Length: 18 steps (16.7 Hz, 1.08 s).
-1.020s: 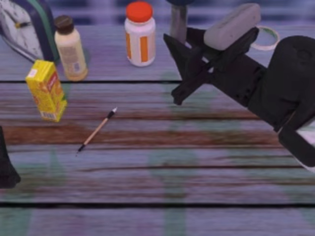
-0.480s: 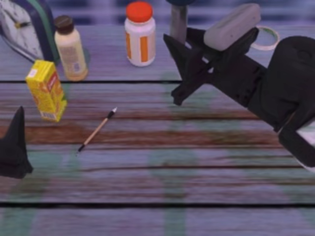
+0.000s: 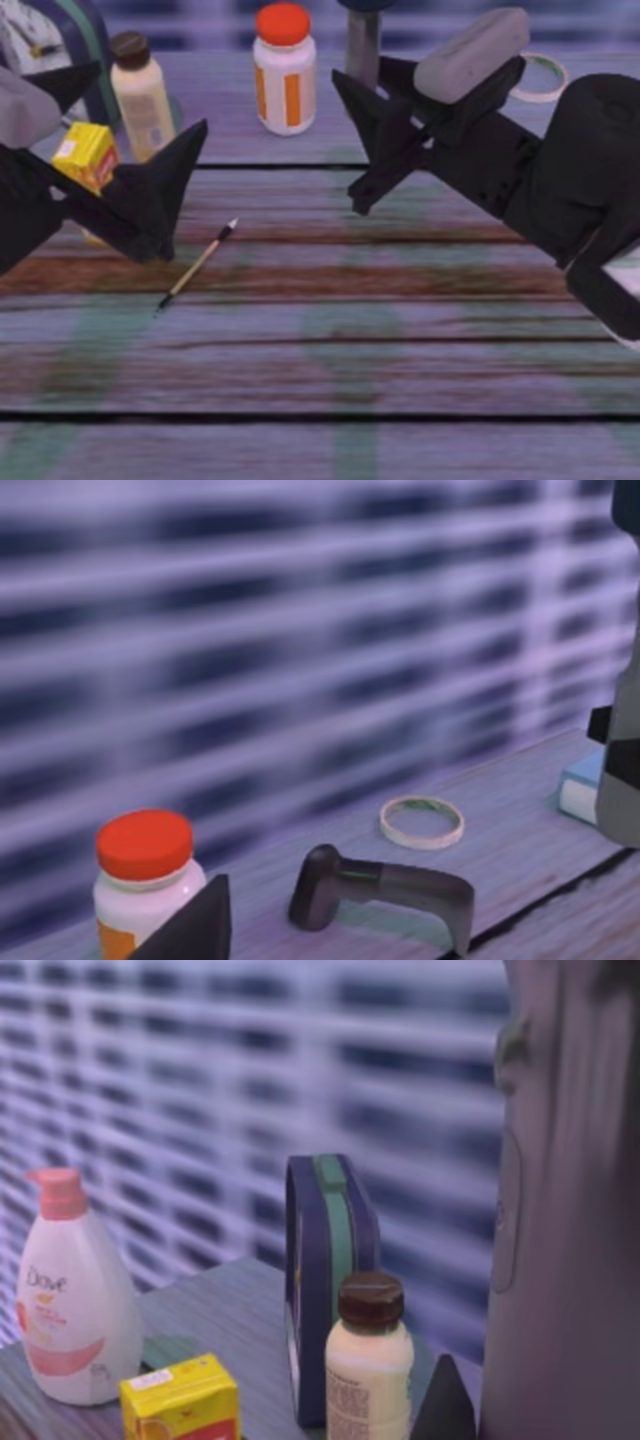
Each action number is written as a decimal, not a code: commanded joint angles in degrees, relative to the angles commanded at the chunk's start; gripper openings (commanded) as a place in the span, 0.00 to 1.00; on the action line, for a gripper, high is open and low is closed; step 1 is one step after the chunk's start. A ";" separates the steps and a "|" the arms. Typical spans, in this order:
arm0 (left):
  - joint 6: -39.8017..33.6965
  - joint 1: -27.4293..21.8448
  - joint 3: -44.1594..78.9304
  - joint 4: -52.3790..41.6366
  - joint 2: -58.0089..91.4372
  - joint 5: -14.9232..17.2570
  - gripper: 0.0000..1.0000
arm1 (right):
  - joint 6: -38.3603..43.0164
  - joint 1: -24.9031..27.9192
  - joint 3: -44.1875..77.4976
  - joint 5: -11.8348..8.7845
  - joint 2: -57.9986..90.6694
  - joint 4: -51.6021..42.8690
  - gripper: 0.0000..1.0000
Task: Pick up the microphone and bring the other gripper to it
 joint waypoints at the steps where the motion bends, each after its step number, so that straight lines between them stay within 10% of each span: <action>1: 0.05 -1.40 2.17 1.46 3.95 1.48 1.00 | 0.00 0.00 0.00 0.00 0.00 0.00 0.00; 7: 0.10 -6.57 10.01 6.78 17.90 6.96 1.00 | 0.00 0.00 0.00 0.00 0.00 0.00 0.00; 18: 0.02 -10.11 17.44 9.63 27.89 3.82 1.00 | 0.00 0.00 0.00 0.00 0.00 0.00 0.00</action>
